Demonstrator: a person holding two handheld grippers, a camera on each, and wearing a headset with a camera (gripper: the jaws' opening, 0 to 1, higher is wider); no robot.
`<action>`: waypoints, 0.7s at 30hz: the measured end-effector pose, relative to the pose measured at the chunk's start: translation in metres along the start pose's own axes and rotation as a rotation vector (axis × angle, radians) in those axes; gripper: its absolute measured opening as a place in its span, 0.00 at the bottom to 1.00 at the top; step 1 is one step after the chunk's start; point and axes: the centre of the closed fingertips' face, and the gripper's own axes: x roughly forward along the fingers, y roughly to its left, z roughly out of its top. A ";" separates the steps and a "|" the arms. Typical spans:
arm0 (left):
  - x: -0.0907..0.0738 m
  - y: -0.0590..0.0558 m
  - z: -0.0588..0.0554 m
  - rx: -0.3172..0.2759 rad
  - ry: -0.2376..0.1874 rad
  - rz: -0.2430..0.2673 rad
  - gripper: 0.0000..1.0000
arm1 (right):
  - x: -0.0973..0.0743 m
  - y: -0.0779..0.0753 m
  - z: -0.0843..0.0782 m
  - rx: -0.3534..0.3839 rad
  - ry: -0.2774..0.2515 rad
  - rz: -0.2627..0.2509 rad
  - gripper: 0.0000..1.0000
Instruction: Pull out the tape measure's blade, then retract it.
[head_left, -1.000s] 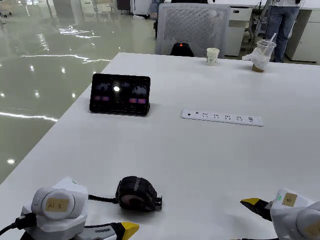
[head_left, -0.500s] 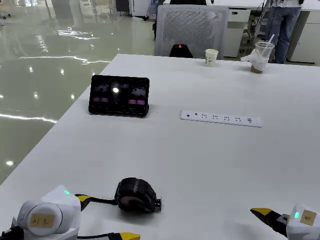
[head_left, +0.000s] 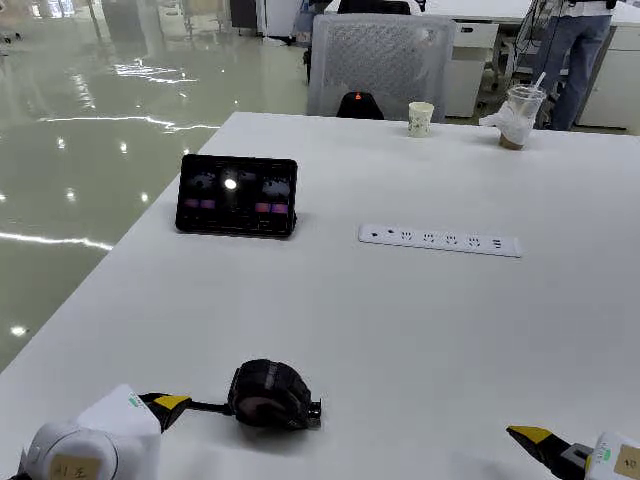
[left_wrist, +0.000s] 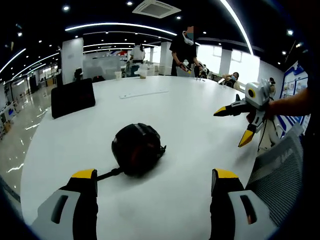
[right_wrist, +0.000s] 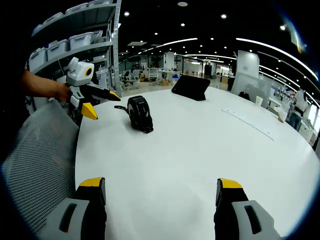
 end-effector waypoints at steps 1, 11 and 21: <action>0.000 0.000 0.000 -0.002 -0.003 -0.001 0.92 | 0.000 0.000 0.000 0.002 -0.006 0.000 0.92; -0.002 -0.007 0.002 0.010 -0.018 -0.043 0.97 | -0.003 0.005 0.003 0.014 -0.032 0.001 0.97; -0.001 -0.014 -0.001 0.054 -0.002 -0.077 0.99 | -0.003 0.011 0.002 0.017 -0.036 0.009 0.99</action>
